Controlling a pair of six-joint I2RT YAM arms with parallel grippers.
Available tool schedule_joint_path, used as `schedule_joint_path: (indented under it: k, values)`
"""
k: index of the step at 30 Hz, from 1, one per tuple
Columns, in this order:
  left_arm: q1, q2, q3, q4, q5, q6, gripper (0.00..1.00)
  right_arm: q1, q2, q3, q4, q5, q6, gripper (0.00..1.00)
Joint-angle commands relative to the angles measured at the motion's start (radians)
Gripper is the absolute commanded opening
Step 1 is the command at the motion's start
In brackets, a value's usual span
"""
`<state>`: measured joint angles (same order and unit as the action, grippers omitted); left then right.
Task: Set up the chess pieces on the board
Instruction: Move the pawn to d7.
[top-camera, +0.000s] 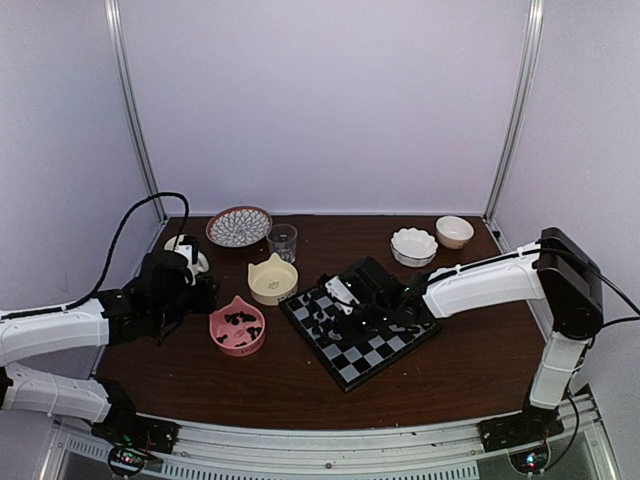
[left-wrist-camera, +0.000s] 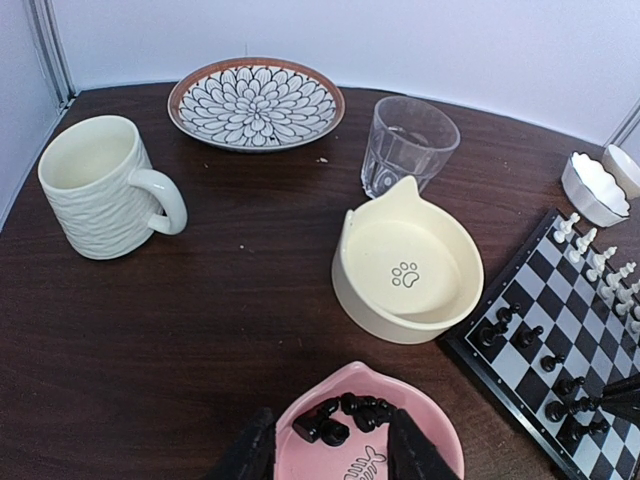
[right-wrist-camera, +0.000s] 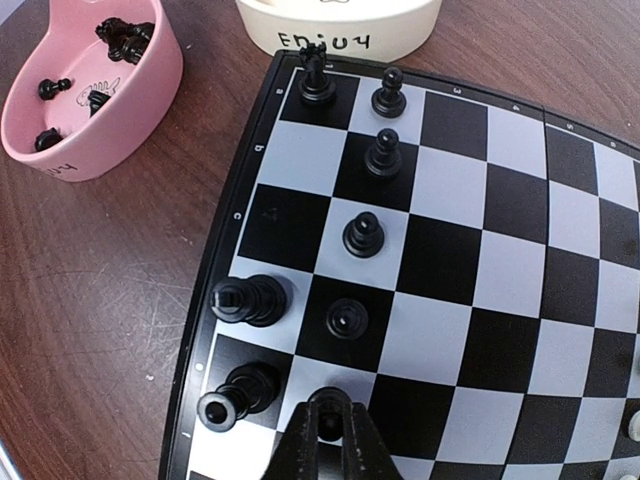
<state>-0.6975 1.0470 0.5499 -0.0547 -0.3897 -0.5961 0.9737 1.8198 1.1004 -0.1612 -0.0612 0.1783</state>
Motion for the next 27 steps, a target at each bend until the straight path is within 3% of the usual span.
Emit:
schedule_joint_path:
  k: [1, 23, 27]
  values:
    - [0.0, -0.013, 0.008, 0.013, -0.018, -0.004, 0.39, 0.01, 0.003, 0.01, -0.004, -0.001, -0.016, 0.1]
    - [0.0, -0.006, 0.015, 0.004, -0.013, -0.006, 0.39, 0.014, 0.018, 0.023, -0.008, 0.011, -0.01, 0.15]
    - [0.0, 0.002, 0.028, -0.023, -0.003, 0.001, 0.4, 0.014, -0.05, -0.033, 0.044, 0.04, -0.002, 0.23]
